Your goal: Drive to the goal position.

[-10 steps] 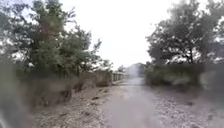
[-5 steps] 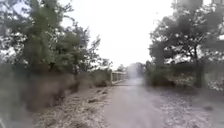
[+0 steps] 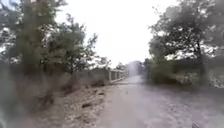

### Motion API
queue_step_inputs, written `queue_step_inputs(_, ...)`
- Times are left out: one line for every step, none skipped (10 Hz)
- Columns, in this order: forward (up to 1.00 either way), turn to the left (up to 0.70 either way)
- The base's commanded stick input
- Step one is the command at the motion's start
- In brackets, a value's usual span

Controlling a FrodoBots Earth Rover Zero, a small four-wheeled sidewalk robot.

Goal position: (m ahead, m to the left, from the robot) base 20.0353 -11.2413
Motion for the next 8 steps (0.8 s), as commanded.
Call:
queue_step_inputs(0.69,0.01)
queue_step_inputs(0.69,0.01)
queue_step_inputs(0.69,0.01)
queue_step_inputs(0.69,-0.05)
queue_step_inputs(0.69,-0.14)
queue_step_inputs(0.69,-0.14)
queue_step_inputs(0.69,-0.08)
queue_step_inputs(0.69,0.01)
